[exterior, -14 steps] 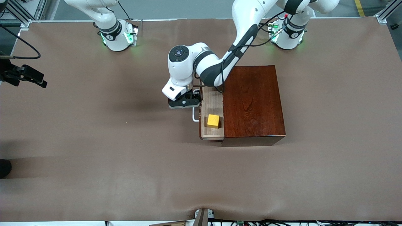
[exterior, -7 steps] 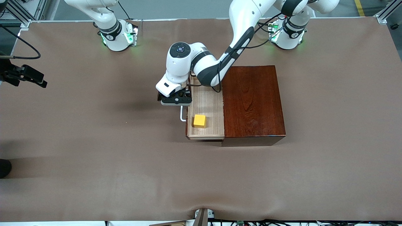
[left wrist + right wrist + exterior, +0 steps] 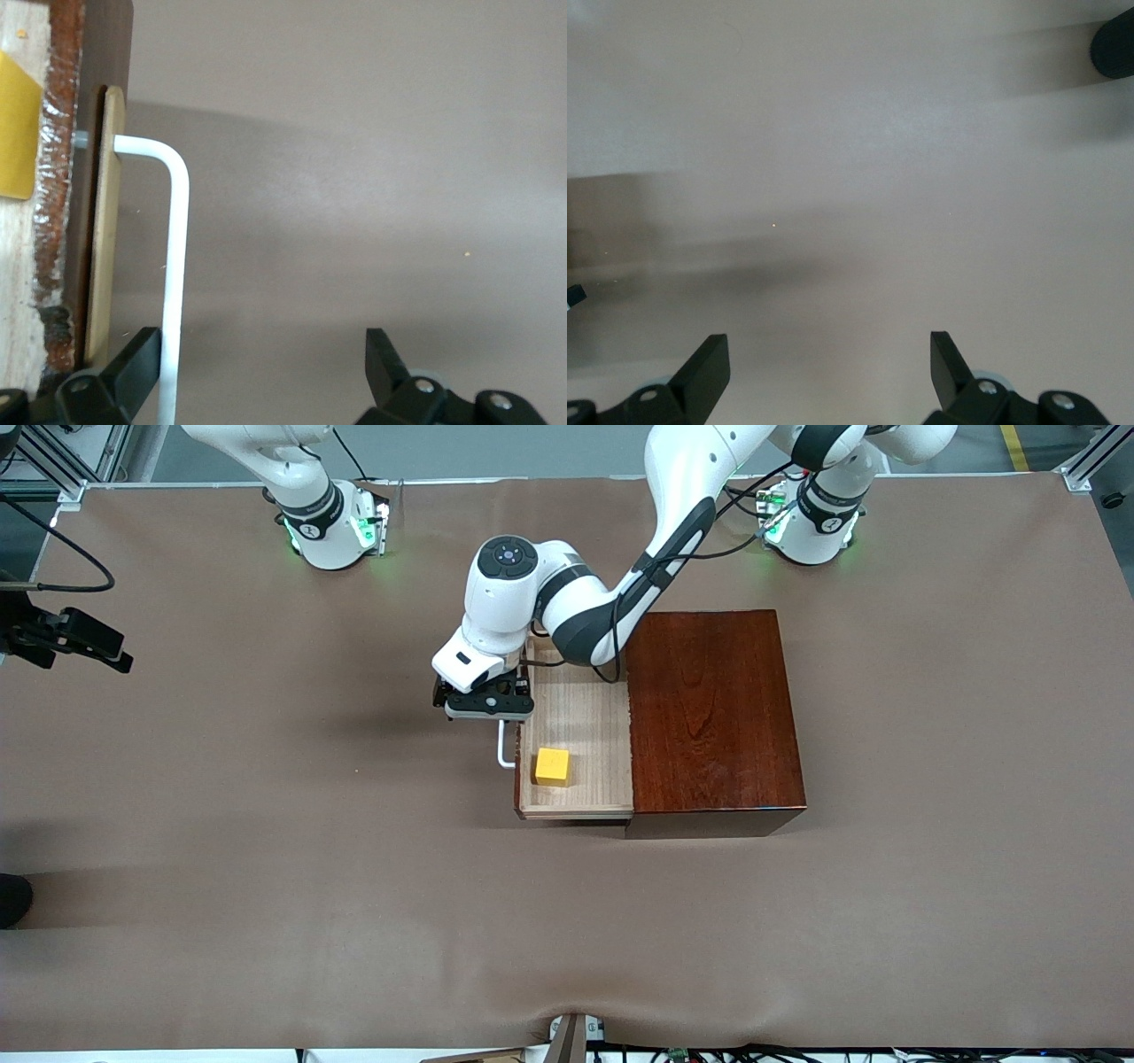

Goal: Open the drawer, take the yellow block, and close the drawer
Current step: 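Pull the drawer open by its handle with the left gripper, then withdraw the left gripper while the right gripper reaches into the drawer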

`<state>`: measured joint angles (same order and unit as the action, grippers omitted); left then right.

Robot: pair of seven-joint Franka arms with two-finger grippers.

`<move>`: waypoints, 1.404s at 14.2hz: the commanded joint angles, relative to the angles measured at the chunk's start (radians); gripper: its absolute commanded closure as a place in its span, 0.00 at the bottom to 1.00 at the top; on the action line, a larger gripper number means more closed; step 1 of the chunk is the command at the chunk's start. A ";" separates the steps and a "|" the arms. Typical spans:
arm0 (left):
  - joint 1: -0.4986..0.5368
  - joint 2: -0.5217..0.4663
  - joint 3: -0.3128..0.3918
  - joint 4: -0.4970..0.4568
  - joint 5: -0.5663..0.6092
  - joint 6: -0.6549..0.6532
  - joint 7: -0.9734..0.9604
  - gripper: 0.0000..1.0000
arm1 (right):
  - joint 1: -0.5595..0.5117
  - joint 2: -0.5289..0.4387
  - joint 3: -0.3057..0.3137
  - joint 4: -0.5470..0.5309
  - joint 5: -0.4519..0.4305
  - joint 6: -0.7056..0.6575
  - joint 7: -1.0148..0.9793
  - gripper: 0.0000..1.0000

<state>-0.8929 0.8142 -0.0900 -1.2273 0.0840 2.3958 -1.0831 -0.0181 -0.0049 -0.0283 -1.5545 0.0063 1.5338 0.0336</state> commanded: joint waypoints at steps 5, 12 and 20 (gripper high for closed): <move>-0.003 -0.007 -0.001 0.029 -0.030 0.025 0.000 0.00 | -0.028 -0.006 0.018 0.007 0.012 -0.009 0.003 0.00; 0.037 -0.091 -0.001 0.029 -0.033 -0.096 0.002 0.00 | -0.029 -0.006 0.018 0.005 0.012 -0.009 0.003 0.00; 0.288 -0.211 0.001 0.006 -0.021 -0.121 0.025 0.00 | 0.169 0.043 0.021 0.007 0.014 0.057 0.436 0.00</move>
<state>-0.6764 0.6387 -0.0814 -1.1865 0.0735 2.2961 -1.0821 0.0670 0.0066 -0.0093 -1.5560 0.0181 1.5640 0.2562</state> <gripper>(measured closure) 0.000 0.000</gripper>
